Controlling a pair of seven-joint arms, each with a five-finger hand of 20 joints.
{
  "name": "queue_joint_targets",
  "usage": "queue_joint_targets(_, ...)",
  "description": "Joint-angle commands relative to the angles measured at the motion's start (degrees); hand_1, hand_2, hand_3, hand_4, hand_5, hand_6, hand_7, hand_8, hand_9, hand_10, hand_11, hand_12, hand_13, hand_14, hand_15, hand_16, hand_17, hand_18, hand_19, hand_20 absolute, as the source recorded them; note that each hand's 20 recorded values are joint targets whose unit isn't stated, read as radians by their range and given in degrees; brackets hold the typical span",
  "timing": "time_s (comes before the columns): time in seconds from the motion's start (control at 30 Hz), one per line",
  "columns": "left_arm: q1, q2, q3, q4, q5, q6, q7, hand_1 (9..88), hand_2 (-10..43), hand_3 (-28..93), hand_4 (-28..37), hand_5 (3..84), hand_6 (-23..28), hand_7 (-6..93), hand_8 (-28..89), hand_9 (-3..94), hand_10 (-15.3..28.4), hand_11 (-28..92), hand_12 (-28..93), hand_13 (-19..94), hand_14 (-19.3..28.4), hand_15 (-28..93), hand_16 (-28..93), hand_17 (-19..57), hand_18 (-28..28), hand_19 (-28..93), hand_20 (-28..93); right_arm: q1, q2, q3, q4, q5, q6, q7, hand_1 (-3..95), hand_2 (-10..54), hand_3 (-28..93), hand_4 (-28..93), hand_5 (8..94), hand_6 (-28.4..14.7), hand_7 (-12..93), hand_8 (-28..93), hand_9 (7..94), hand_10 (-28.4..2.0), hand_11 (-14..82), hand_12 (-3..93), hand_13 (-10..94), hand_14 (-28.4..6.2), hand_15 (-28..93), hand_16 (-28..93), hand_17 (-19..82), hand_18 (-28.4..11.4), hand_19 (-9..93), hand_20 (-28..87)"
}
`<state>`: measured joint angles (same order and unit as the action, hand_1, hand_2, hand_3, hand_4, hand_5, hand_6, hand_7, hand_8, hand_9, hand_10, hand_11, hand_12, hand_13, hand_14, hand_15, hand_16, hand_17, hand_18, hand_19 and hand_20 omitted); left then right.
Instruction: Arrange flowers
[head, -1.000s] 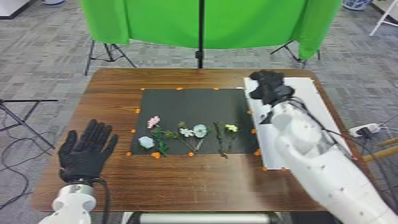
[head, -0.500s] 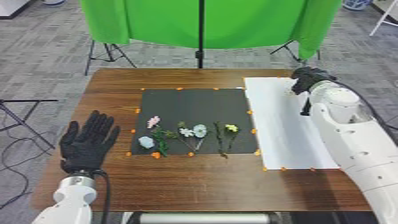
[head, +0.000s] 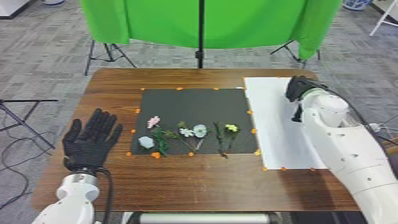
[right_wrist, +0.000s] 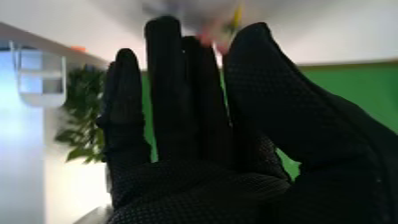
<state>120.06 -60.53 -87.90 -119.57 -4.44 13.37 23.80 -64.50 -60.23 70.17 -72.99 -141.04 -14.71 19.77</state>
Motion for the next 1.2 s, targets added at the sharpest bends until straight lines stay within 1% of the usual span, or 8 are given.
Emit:
queue_joint_targets(0.03,0.20,-0.61,-0.40,0.36,-0.69,0.62,-0.15,27.3,14.6,78,-28.3,50.1,11.1,18.2,-10,40.5,16.1,27,11,30,16.3,41,-8,-8.2,14.3,36,13,-5.19,0.87,-0.23,-0.65,-0.28,4.61,-0.46,59.1,-9.5,70,-28,70.0,1.7,24,-7,78.6,-9.6,8.2,28.7,67,-4.8,27,35,27,-19.4,77,35)
queue_joint_targets(0.1,0.46,-0.52,-0.88,0.24,-0.55,0.57,0.14,27.2,14.6,78,-28.3,50.0,11.1,18.3,-10,40.6,16.1,27,11,30,16.2,41,-8,-8.2,14.3,36,13,-5.83,1.35,-0.23,-1.79,-0.10,5.98,-0.91,60.0,-9.5,69,-28,73.1,1.7,27,-6,82.0,-9.5,7.4,32.6,69,-4.8,28,36,28,-19.5,78,35)
queue_joint_targets(0.23,1.08,-0.49,-1.49,0.09,-0.51,0.42,0.46,27.3,14.5,78,-28.3,50.0,11.0,18.3,-10,40.5,16.2,27,11,30,16.3,41,-8,-8.2,14.3,37,13,-7.45,2.88,-0.26,-6.86,1.18,8.75,-1.64,59.6,-9.5,70,-28,74.2,2.0,31,-6,83.6,-9.1,7.6,34.2,70,-4.8,28,37,28,-19.5,78,35)
queue_joint_targets(0.43,1.44,-0.90,-1.59,0.06,-0.20,0.43,0.49,27.2,14.5,78,-28.3,50.0,11.1,18.2,-10,40.6,16.3,27,11,30,16.2,40,-8,-8.3,14.4,37,13,-15.31,6.37,1.77,-21.75,2.33,12.97,-4.13,59.1,-9.5,72,-28,74.3,1.6,33,-7,84.1,-9.4,7.8,34.9,70,-5.0,29,37,28,-19.7,78,36)
queue_joint_targets(0.53,2.03,-0.93,-1.96,-0.13,-0.19,0.54,0.48,27.3,14.4,78,-28.3,49.9,11.1,18.2,-10,40.6,16.2,27,11,30,16.2,40,-8,-8.2,14.4,37,13,-18.49,7.43,1.97,-27.26,2.51,12.38,-4.79,58.5,-9.5,72,-28,74.1,1.6,33,-7,83.9,-9.6,7.6,34.8,69,-5.3,29,37,28,-19.8,78,36)
queue_joint_targets(0.7,1.71,-1.04,-1.90,0.14,0.51,0.07,-0.01,27.3,14.4,78,-28.3,49.9,11.0,17.9,-10,40.6,16.2,27,11,30,16.2,40,-8,-8.3,14.4,37,13,-24.95,7.99,2.77,-34.09,4.02,10.78,-5.68,57.0,-9.5,73,-28,73.6,1.2,32,-7,83.4,-10.0,7.3,34.5,69,-5.5,29,37,28,-20.0,78,36)
queue_joint_targets(0.93,1.90,-1.08,-1.87,0.18,0.52,0.50,-0.67,27.2,14.4,78,-28.3,49.6,11.0,17.9,-10,40.5,16.2,26,11,30,16.1,40,-8,-8.2,14.4,37,12,-29.41,6.67,2.20,-38.30,2.53,5.77,-8.78,55.2,-9.5,73,-28,72.4,0.3,30,-6,80.6,-10.8,9.5,32.1,67,-6.5,32,33,27,-20.3,78,36)
queue_joint_targets(1.2,1.56,-1.26,-1.67,0.44,0.80,0.10,-1.78,27.1,14.5,77,-28.3,49.6,11.0,17.7,-10,40.3,16.2,26,11,30,16.1,40,-8,-8.3,14.4,37,12,-29.42,5.95,0.19,-38.32,1.63,6.37,-9.80,55.2,-9.5,73,-28,71.3,0.1,29,-7,79.3,-10.7,10.2,31.2,66,-6.6,32,33,27,-20.4,77,36)
